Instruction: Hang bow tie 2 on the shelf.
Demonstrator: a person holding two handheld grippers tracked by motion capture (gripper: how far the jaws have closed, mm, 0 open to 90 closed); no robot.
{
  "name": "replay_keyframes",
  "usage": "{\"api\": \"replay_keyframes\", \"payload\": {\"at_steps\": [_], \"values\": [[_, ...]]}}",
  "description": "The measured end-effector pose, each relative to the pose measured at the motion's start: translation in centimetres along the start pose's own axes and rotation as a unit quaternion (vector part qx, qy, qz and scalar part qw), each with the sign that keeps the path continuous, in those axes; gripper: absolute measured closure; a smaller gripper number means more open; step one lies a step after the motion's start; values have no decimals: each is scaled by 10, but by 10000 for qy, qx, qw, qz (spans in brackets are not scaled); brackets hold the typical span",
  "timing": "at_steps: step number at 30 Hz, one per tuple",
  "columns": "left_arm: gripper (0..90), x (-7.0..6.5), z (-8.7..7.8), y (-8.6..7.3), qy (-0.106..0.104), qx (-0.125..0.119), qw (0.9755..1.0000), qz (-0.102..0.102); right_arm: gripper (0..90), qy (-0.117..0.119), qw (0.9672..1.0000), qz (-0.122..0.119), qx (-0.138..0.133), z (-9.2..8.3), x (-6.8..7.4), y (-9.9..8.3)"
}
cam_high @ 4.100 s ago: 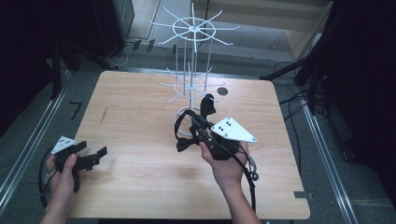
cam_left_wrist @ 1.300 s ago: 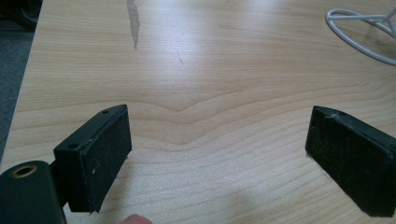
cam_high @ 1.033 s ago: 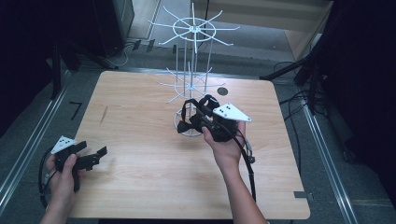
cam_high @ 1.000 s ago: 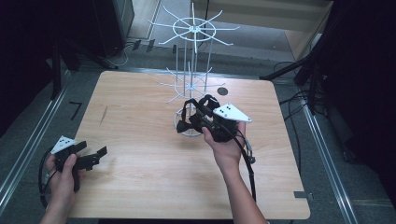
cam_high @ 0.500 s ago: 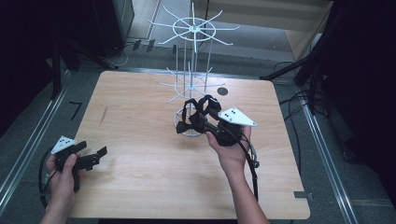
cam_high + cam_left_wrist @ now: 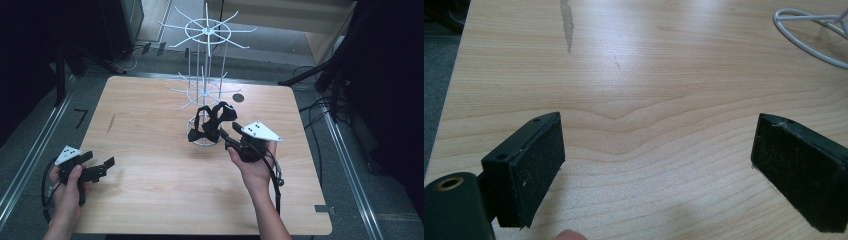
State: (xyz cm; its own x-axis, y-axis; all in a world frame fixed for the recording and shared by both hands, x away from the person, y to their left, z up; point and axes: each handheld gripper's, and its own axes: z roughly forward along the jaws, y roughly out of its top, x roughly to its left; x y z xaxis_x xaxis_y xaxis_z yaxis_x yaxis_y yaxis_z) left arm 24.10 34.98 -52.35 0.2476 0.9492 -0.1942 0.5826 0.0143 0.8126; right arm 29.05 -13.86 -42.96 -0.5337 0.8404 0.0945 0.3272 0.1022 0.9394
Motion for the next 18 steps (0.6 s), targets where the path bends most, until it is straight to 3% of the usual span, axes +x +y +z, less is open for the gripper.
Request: {"api": "replay_keyframes", "payload": {"at_steps": [18], "values": [[77,0,0,0,0,11,10000,-2,420,-152,9998,86,92,-20,-22,-17]]}}
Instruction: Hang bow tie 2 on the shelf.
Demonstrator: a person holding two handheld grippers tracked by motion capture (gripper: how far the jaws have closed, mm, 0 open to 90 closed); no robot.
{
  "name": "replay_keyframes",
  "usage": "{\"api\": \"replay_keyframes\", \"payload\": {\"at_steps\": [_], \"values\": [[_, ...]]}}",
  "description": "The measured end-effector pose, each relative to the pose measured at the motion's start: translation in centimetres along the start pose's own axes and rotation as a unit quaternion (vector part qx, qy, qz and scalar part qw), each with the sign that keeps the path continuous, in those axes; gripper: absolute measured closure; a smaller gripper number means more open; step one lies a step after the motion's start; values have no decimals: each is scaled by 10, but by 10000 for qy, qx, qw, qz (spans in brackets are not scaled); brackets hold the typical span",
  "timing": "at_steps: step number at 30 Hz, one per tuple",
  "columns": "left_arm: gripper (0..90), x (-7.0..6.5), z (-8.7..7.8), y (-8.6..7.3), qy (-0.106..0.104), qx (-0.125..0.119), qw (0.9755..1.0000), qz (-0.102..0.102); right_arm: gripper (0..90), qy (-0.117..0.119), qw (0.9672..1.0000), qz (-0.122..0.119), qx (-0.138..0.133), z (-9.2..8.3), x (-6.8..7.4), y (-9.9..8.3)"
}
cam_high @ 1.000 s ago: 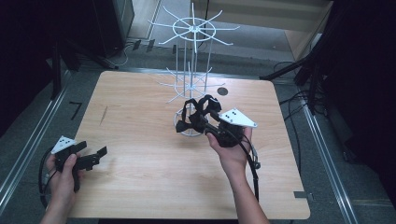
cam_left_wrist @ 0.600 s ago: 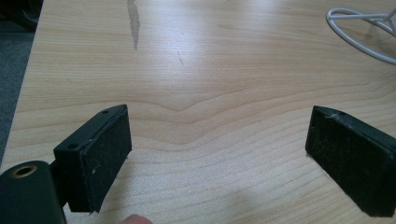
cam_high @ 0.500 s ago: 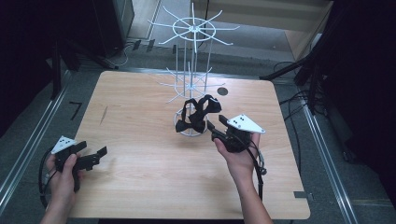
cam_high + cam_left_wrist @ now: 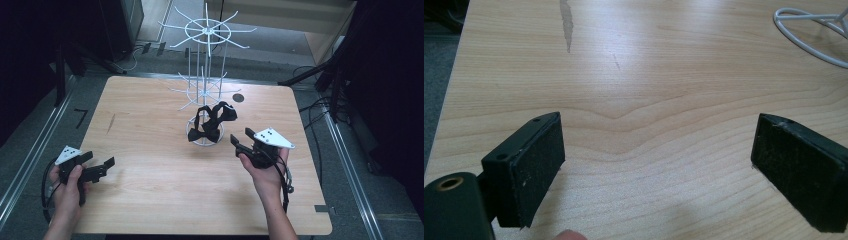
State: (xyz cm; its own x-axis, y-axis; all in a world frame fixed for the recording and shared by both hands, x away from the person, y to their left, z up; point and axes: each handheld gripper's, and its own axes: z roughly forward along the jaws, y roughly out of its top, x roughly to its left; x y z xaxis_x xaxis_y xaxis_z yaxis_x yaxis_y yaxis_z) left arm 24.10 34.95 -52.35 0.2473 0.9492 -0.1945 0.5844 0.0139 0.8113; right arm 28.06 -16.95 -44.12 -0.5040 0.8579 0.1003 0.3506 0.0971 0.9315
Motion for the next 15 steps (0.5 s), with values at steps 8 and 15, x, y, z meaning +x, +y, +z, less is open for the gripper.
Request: {"api": "replay_keyframes", "payload": {"at_steps": [8,15], "values": [[77,0,0,0,0,-1,10000,-1,374,-47,10000,31,69,-8,-8,-11],[77,0,0,0,1,0,10000,-1,362,-8,9999,126,109,-16,-16,-22]]}}
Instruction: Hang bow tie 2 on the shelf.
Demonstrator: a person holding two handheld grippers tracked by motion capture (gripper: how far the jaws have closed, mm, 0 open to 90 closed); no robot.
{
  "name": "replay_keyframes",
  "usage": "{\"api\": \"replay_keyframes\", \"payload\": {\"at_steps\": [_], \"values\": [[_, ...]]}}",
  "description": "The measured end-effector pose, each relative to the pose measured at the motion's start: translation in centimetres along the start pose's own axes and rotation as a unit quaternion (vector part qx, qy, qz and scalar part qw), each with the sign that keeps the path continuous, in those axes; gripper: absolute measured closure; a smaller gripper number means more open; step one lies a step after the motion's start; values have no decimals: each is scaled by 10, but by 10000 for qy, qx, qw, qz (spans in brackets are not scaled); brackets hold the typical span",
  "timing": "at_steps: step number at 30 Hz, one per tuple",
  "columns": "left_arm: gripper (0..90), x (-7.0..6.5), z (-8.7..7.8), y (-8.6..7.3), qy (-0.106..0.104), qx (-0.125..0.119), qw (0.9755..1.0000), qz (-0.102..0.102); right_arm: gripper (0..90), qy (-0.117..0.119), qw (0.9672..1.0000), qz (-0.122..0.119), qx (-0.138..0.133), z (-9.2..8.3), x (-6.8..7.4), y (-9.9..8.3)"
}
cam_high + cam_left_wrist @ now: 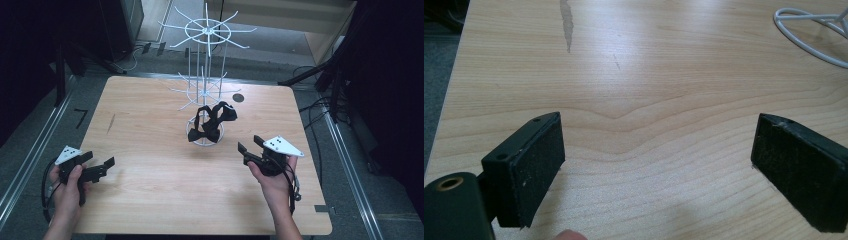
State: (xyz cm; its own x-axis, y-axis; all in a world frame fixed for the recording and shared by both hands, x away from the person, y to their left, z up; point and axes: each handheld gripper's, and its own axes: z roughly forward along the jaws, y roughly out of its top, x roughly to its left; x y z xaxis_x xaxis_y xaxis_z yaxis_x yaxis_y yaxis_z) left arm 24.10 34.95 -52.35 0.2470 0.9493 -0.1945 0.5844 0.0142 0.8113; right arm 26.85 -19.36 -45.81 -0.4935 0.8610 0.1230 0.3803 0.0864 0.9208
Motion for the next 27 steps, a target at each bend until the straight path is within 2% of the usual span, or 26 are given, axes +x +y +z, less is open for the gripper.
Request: {"api": "replay_keyframes", "payload": {"at_steps": [11,17,23,27], "values": [[77,0,0,0,2,-5,10000,-7,249,-194,9998,47,78,-10,-12,-18],[77,0,0,0,5,-7,10000,-7,233,-170,9998,115,49,-17,-19,-25],[77,0,0,0,6,-9,10000,-2,161,-220,9996,131,105,-21,-23,-35],[77,0,0,0,6,-6,10000,-2,144,-214,9995,182,112,-24,-27,-43]]}}
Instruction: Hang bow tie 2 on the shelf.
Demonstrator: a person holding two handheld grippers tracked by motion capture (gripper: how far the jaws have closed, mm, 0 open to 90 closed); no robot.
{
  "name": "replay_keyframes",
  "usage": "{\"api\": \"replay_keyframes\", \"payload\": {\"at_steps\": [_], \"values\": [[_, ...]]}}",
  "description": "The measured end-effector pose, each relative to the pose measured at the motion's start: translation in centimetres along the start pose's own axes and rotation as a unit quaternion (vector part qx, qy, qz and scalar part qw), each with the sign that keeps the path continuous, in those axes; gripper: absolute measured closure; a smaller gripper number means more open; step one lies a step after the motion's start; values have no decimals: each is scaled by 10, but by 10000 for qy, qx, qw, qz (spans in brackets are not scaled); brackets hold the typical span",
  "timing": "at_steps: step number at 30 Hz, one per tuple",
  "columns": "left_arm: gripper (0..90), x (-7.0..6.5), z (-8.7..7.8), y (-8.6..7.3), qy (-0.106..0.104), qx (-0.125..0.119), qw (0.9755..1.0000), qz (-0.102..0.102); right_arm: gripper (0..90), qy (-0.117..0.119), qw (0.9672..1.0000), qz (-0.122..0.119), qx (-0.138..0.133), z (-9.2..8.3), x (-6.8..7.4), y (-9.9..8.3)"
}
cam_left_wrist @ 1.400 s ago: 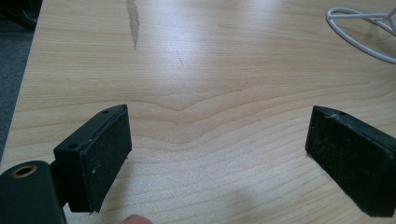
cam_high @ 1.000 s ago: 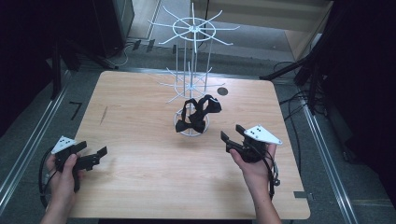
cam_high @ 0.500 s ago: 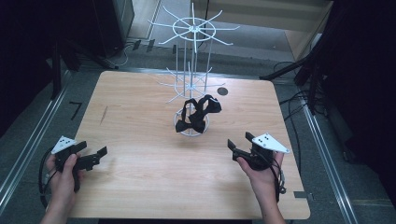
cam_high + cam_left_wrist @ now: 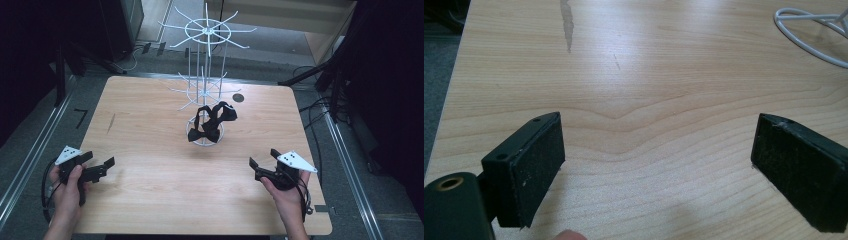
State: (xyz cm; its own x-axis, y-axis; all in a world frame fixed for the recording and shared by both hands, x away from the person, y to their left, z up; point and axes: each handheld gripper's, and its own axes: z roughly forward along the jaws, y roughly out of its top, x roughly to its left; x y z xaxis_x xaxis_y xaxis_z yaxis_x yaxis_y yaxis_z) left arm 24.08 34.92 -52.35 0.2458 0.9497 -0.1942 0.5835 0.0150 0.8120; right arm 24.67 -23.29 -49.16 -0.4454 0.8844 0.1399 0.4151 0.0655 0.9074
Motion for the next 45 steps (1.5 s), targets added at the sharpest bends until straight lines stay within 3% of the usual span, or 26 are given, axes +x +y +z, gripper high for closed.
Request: {"api": "replay_keyframes", "payload": {"at_steps": [8,27,45], "values": [[77,0,0,0,3,0,10000,7,128,-20,10000,80,54,-10,-11,-13],[77,0,0,0,11,-5,10000,10,127,-428,9986,260,172,-38,-45,-37],[77,-1,-1,0,21,-1,10000,9,127,-671,9968,376,234,-62,-71,-57]]}}
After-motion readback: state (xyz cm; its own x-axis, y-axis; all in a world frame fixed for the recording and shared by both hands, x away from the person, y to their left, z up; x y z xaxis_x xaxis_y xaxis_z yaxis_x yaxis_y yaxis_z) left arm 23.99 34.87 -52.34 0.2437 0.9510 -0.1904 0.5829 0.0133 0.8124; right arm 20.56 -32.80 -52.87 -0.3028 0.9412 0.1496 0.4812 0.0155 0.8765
